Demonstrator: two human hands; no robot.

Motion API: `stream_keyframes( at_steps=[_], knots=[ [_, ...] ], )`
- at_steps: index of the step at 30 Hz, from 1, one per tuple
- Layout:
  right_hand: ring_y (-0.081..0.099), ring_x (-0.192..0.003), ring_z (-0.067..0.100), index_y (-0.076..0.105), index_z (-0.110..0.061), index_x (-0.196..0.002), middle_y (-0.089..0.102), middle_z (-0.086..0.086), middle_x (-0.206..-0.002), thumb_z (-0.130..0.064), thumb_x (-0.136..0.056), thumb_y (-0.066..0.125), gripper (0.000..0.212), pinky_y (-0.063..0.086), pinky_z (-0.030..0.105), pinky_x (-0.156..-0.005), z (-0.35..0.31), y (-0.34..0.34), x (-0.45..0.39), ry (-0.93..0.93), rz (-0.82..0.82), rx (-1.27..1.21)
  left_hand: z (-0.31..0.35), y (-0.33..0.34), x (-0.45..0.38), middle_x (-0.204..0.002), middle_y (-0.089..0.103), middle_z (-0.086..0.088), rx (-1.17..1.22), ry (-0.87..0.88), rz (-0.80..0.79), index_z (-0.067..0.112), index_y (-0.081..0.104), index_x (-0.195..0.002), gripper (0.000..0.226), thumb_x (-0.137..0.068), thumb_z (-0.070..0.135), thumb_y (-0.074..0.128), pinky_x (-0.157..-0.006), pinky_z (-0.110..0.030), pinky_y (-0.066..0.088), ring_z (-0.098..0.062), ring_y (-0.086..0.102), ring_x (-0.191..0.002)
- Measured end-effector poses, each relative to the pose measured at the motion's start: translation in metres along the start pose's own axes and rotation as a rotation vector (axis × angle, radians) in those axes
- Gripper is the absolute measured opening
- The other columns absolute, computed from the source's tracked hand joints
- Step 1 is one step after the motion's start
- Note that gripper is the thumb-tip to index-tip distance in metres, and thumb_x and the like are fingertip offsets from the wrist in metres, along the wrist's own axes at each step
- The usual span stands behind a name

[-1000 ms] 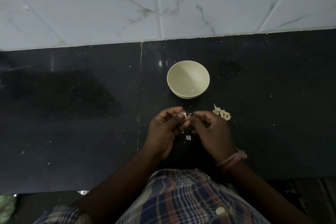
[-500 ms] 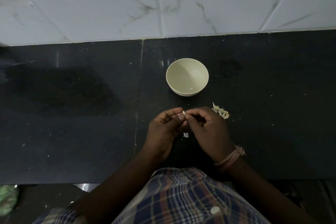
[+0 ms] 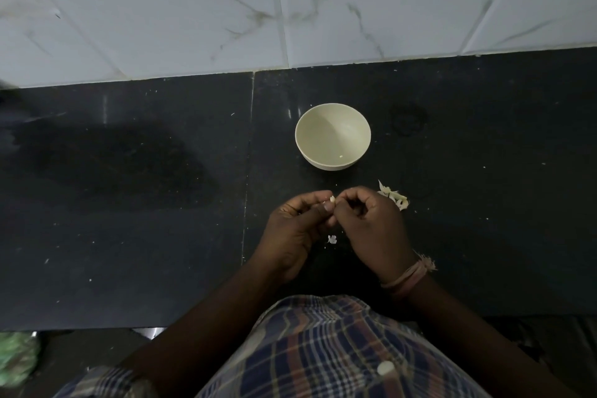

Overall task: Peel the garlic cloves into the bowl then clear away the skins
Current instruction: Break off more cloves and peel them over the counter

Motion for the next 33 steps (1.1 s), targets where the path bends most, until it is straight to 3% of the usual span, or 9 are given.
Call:
stream_keyframes(
  at_steps=[8, 14, 16, 20, 23, 25, 28, 33],
  knots=[
    [0.059, -0.051, 0.009, 0.067, -0.007, -0.084, 0.070, 0.005, -0.064, -0.007, -0.093, 0.063, 0.010, 0.049, 0.021, -0.052, 0.005, 0.000, -0.003, 0.103, 0.029, -0.179, -0.002, 0.003, -0.001, -0.102, 0.076, -0.012, 0.061, -0.059, -0.032, 0.000, 0.068, -0.112, 0.024, -0.089, -0.003, 0.061, -0.078, -0.021, 0.060, -0.017, 0.074, -0.089],
    [0.066, -0.057, 0.015, 0.066, -0.004, -0.088, 0.072, 0.009, -0.072, -0.008, -0.095, 0.063, 0.009, 0.053, 0.024, -0.053, 0.010, -0.006, -0.006, 0.094, 0.104, -0.216, -0.002, 0.004, -0.001, -0.099, 0.075, -0.011, 0.124, -0.082, -0.049, 0.002, 0.067, -0.113, 0.026, -0.087, -0.001, 0.061, -0.076, -0.019, 0.060, -0.014, 0.073, -0.088],
    [0.070, -0.066, 0.014, 0.069, -0.006, -0.091, 0.073, 0.006, -0.078, -0.005, -0.093, 0.066, 0.004, 0.056, 0.025, -0.057, 0.008, -0.007, -0.006, 0.066, 0.106, -0.196, -0.002, 0.005, -0.001, -0.100, 0.074, -0.012, 0.144, -0.089, -0.058, 0.002, 0.067, -0.113, 0.027, -0.087, -0.001, 0.061, -0.077, -0.020, 0.060, -0.015, 0.073, -0.089],
    [0.073, -0.083, 0.017, 0.071, -0.017, -0.093, 0.074, -0.002, -0.087, -0.005, -0.089, 0.070, 0.013, 0.062, 0.044, -0.077, 0.015, -0.010, -0.009, 0.043, 0.143, -0.088, -0.002, 0.002, -0.003, -0.100, 0.074, -0.011, 0.146, -0.083, -0.049, 0.003, 0.067, -0.113, 0.028, -0.086, 0.000, 0.061, -0.081, -0.022, 0.060, -0.016, 0.073, -0.089],
    [0.071, -0.087, 0.005, 0.074, -0.021, -0.094, 0.074, -0.011, -0.089, -0.005, -0.089, 0.062, 0.021, 0.060, 0.039, -0.084, 0.011, -0.010, -0.008, 0.008, 0.114, 0.065, -0.003, -0.001, -0.005, -0.098, 0.074, -0.009, 0.141, -0.080, -0.042, 0.004, 0.068, -0.113, 0.028, -0.086, 0.000, 0.061, -0.078, -0.022, 0.060, -0.015, 0.072, -0.088],
    [0.071, -0.084, 0.003, 0.074, -0.019, -0.099, 0.075, -0.010, -0.090, -0.007, -0.092, 0.063, 0.018, 0.061, 0.034, -0.081, 0.006, -0.007, -0.006, -0.015, 0.078, 0.033, -0.004, -0.003, -0.006, -0.097, 0.074, -0.009, 0.130, -0.068, -0.032, 0.004, 0.068, -0.113, 0.028, -0.087, 0.000, 0.060, -0.078, -0.021, 0.060, -0.014, 0.070, -0.086],
    [0.072, -0.086, 0.010, 0.074, -0.019, -0.109, 0.073, -0.007, -0.099, -0.010, -0.095, 0.066, 0.018, 0.062, 0.038, -0.079, 0.001, 0.000, -0.006, -0.082, 0.014, -0.028, -0.004, -0.004, -0.007, -0.100, 0.072, -0.012, 0.094, -0.034, -0.029, 0.000, 0.066, -0.118, 0.028, -0.092, -0.002, 0.057, -0.076, -0.022, 0.059, -0.015, 0.069, -0.086],
    [0.072, -0.079, 0.017, 0.075, -0.017, -0.100, 0.071, 0.001, -0.095, -0.007, -0.091, 0.071, 0.015, 0.061, 0.035, -0.069, 0.006, 0.001, -0.008, -0.100, 0.009, -0.060, -0.002, -0.007, -0.006, -0.096, 0.072, -0.016, 0.005, 0.038, -0.019, -0.001, 0.066, -0.113, 0.022, -0.093, -0.004, 0.057, -0.073, -0.025, 0.059, -0.017, 0.069, -0.080]
  ],
)
Point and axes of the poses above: each hand's wrist, its own x-axis away from the middle knuckle, its own y-axis out of the palm, z = x × y, the point moved 7 cm from there along -x, towards the middle knuckle
